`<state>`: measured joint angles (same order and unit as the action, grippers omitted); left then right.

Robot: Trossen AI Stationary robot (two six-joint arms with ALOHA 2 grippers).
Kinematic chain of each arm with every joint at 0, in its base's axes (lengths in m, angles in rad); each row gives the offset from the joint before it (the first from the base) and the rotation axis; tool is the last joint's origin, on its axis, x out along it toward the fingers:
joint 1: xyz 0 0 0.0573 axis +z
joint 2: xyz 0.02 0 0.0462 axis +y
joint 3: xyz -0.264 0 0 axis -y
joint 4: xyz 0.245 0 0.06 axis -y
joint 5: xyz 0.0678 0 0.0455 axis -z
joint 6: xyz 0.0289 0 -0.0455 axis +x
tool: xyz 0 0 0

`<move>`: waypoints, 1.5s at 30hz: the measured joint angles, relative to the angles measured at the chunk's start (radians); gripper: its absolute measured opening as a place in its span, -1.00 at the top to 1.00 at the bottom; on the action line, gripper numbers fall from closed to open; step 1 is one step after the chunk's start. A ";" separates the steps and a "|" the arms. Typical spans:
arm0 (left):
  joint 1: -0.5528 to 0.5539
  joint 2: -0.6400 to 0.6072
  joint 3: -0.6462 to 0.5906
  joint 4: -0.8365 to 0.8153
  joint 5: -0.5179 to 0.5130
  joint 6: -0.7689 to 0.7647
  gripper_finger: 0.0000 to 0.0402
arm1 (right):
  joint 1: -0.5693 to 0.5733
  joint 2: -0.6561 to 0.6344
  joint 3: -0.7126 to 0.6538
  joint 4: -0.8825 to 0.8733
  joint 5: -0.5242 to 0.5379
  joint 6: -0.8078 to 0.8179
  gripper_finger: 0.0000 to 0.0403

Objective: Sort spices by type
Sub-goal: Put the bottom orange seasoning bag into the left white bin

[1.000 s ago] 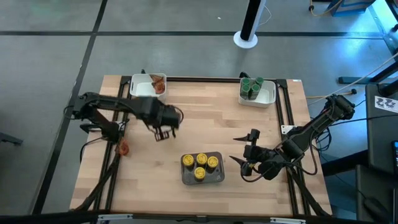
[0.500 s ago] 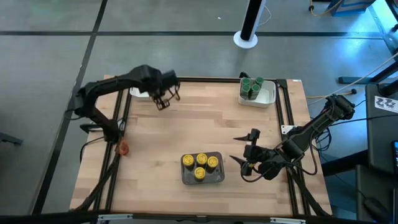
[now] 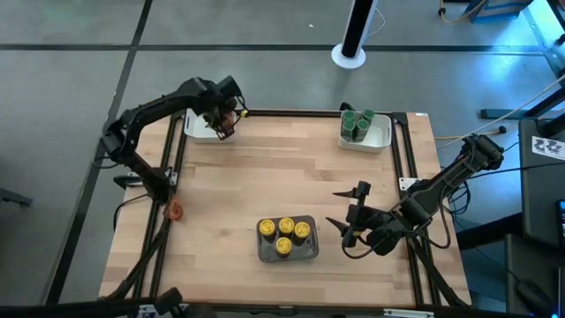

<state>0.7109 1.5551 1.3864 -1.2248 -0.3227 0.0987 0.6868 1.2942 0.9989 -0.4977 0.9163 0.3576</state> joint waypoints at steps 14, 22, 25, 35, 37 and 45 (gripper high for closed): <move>0.013 0.000 -0.154 0.181 0.036 0.236 1.00 | 0.000 0.000 0.000 0.001 0.042 0.000 -0.71; 0.013 0.022 -0.241 0.294 0.048 0.292 1.00 | 0.000 0.000 0.000 0.003 0.060 0.000 -0.71; 0.013 0.026 -0.259 0.314 0.082 0.298 1.00 | 0.000 0.000 0.000 0.003 0.060 0.000 -0.71; 0.016 0.026 -0.303 0.422 0.085 0.239 0.93 | 0.000 0.000 0.000 0.003 0.060 0.000 -0.71; 0.016 0.026 -0.303 0.444 0.087 0.216 0.91 | 0.000 0.000 0.000 0.002 0.060 0.000 -0.71; 0.015 0.026 -0.303 0.462 0.087 0.213 0.66 | 0.000 0.000 0.000 0.002 0.060 0.000 -0.71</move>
<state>0.7261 1.5810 1.0836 -0.7628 -0.2359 0.3119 0.6868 1.2945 0.9989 -0.4957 0.9768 0.3576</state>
